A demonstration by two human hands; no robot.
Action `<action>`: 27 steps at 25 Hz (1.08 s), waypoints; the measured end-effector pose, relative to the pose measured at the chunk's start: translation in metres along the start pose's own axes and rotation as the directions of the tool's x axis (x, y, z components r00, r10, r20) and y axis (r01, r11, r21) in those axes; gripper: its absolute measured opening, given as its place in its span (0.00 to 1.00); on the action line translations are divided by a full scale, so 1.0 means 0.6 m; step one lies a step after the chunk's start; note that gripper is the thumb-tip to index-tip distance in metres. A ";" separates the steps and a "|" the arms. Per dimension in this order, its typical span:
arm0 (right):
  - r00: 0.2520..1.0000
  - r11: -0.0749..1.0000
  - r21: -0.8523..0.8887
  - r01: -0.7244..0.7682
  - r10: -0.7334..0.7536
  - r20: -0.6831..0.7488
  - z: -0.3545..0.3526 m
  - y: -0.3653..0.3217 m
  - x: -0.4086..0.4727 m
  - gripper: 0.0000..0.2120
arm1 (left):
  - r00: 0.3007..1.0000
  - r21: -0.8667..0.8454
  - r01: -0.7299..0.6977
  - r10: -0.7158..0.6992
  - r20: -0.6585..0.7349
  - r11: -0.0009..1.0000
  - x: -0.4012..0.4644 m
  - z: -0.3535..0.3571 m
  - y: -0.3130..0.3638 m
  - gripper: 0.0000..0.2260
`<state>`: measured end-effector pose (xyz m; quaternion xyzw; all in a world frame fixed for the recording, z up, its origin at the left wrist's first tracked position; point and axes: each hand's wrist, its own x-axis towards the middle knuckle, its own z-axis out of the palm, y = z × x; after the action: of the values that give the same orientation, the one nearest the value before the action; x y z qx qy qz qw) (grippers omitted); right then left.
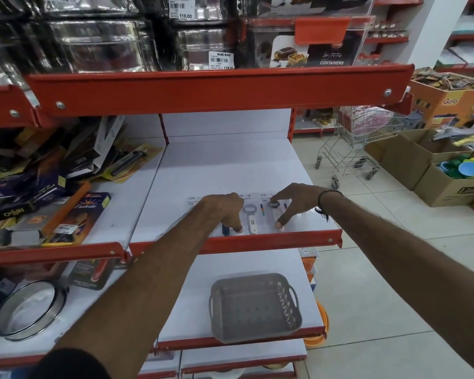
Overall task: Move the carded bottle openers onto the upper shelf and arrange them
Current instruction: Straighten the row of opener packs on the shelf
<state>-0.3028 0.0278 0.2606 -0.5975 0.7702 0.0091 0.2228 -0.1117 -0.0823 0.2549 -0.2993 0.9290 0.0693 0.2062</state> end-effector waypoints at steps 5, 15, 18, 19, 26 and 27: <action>0.999 0.998 0.061 -0.002 0.005 -0.048 0.010 0.006 -0.001 0.41 | 1.000 -0.028 -0.002 0.003 0.023 1.000 0.006 0.001 -0.006 0.35; 1.000 0.997 0.075 -0.010 0.010 0.006 0.015 0.025 0.002 0.47 | 1.000 -0.024 0.011 -0.011 0.007 1.000 0.020 0.005 -0.007 0.36; 1.000 0.995 0.096 -0.017 0.018 -0.014 0.017 0.027 0.001 0.46 | 1.000 -0.031 0.008 -0.008 -0.010 1.000 0.020 0.009 -0.008 0.35; 1.000 0.995 0.095 -0.016 0.018 -0.018 0.018 0.027 0.001 0.46 | 1.000 -0.034 0.010 -0.011 -0.014 0.999 0.021 0.010 -0.009 0.35; 0.999 0.995 0.097 -0.017 0.021 -0.033 0.023 0.020 -0.006 0.47 | 1.000 -0.039 0.001 -0.001 -0.003 0.999 0.022 0.010 -0.010 0.35; 0.998 0.994 0.109 -0.021 0.028 -0.065 0.022 0.015 -0.014 0.48 | 1.000 -0.056 -0.005 0.005 0.001 0.998 0.017 0.010 -0.011 0.35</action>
<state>-0.3054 0.0417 0.2493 -0.5751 0.7838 -0.0496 0.2292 -0.1131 -0.0913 0.2448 -0.3026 0.9274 0.0958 0.1982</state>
